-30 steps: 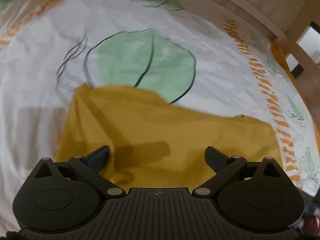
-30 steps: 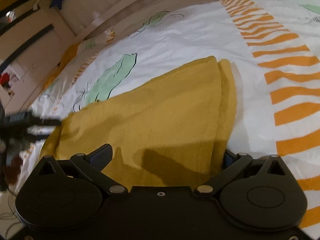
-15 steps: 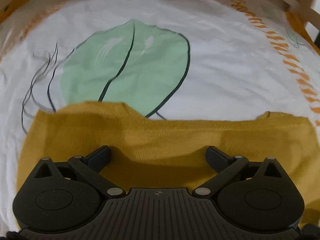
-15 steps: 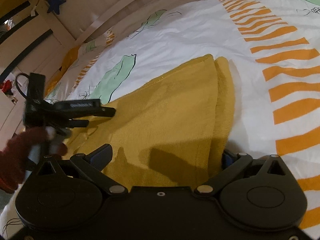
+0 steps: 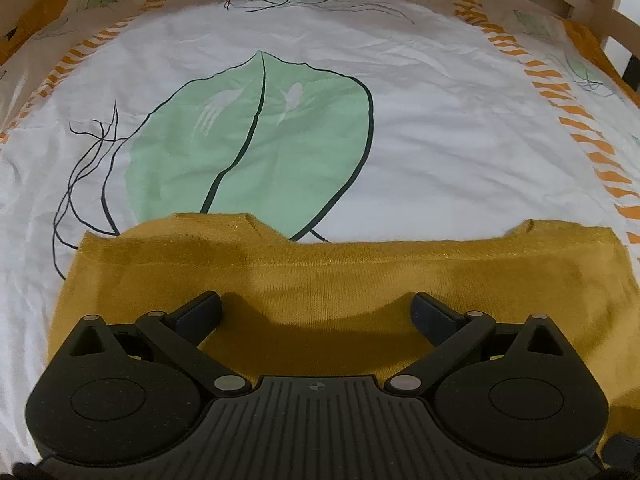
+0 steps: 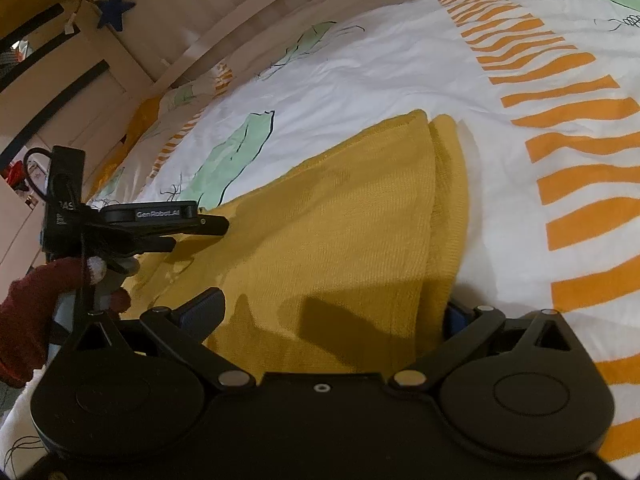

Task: Fold small clothes

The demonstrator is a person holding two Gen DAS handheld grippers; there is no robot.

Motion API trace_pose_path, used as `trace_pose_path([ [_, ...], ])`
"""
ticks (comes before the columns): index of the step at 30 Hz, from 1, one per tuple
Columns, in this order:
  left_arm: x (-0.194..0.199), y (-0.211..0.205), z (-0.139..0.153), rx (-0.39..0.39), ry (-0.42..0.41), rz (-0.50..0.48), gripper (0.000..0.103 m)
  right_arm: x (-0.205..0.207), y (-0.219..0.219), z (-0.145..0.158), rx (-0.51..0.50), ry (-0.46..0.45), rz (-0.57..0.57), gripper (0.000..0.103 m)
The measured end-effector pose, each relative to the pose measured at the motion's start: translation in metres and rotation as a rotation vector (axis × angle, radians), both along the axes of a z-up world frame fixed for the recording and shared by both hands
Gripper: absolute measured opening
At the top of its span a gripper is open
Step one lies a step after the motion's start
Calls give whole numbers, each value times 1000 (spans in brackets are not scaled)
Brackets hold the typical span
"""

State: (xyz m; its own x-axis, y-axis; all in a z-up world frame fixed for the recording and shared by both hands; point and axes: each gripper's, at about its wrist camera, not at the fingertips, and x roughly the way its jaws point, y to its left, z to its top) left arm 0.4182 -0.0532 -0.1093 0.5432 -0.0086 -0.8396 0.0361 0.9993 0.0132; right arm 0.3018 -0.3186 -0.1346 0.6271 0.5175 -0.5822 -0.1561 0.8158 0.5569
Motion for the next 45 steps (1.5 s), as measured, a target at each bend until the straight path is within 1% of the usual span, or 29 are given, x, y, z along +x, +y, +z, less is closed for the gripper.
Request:
trace_pose_path([
  [4,-12,-1,6,-6,-2,-26,102,0,-1,-1,5,0,2,103],
  [8,-30,-1,9,5,-1,-59,102,0,-3,-1,17,-2,2,103],
  [14,-55,3,6,-37,29,-97,102,1,-6,-2,50,-1,-11,103],
  [16,-57,2,-1,-29,43,-107,103,1,-8,-3,72,-1,-21,103],
  [18,-57,2,-7,-30,33,-118,103,2,-11,-5,96,-3,-30,103],
  [23,-53,2,-10,-40,33,-131,103,2,-15,-7,140,-4,-45,103],
  [25,-53,5,-10,-55,35,-141,103,2,-17,-8,156,-4,-50,103],
  [27,-53,11,-7,-88,38,-143,102,2,-19,-9,173,-6,-55,103],
  [30,-60,26,1,-151,28,-94,101,2,-22,-10,200,-8,-66,103],
  [32,-67,40,8,-165,11,-50,101,2,-24,-10,217,-10,-75,103],
  [36,-81,74,22,-127,-32,38,101,2,-26,-12,247,-17,-94,103],
  [39,-92,103,30,-90,-65,94,101,2,-26,-12,245,-24,-94,103],
  [45,-99,152,28,-60,-51,147,101,2,-25,-13,240,-32,-111,103],
])
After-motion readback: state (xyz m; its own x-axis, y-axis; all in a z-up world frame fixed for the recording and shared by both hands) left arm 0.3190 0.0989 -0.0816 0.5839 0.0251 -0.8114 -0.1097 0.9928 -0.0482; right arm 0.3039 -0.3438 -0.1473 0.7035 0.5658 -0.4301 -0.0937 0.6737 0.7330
